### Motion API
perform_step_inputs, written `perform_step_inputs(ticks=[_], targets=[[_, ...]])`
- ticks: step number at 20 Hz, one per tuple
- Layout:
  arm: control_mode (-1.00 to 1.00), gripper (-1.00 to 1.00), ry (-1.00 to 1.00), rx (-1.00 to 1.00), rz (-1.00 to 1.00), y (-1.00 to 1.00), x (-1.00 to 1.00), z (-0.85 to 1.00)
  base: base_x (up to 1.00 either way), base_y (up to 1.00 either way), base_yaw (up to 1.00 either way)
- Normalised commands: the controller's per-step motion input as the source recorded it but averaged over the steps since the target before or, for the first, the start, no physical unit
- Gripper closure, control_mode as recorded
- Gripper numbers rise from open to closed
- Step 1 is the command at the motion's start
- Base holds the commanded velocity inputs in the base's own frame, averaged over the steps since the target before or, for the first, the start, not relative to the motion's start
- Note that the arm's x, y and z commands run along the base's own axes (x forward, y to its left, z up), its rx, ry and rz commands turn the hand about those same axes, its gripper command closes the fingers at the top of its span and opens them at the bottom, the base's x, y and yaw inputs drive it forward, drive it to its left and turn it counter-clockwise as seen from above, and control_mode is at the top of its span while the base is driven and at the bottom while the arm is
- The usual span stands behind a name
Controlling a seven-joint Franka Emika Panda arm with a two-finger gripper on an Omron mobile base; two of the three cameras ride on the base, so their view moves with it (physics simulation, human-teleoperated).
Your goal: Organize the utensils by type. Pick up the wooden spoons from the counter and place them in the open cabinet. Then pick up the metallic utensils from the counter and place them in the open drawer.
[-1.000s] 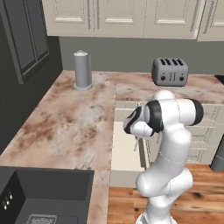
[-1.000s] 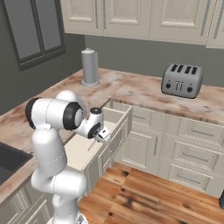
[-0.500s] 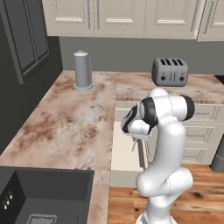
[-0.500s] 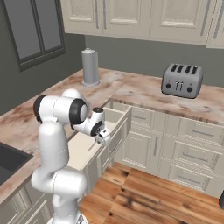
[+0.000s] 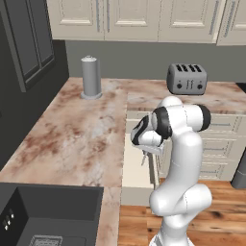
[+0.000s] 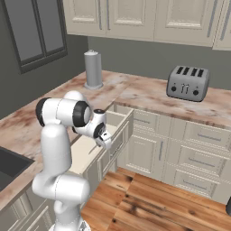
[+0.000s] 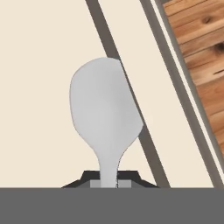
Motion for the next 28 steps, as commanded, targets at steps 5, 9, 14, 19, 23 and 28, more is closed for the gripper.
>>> perform_step_inputs(ticks=[5, 9, 14, 19, 23, 28], targets=[[-1.0, 1.0, 0.0, -0.01, -0.03, -0.4, -0.07, -0.52, 0.0, 0.0, 0.0], [-1.0, 1.0, 0.0, -0.02, -0.04, -0.48, -0.14, -0.53, 0.0, 0.0, 0.0], [-1.0, 1.0, 0.0, -0.05, -0.05, -0.47, -0.17, -0.6, 0.0, 0.0, 0.0], [-1.0, 1.0, 0.0, -0.08, -0.06, -0.49, -0.15, -0.66, 0.0, 0.0, 0.0], [-1.0, 1.0, 0.0, -0.08, -0.05, -0.56, -0.17, -0.66, 0.0, 0.0, 0.0], [-1.0, 1.0, 0.0, -0.05, -0.05, -0.63, -0.15, -0.64, 0.0, 0.0, 0.0]])
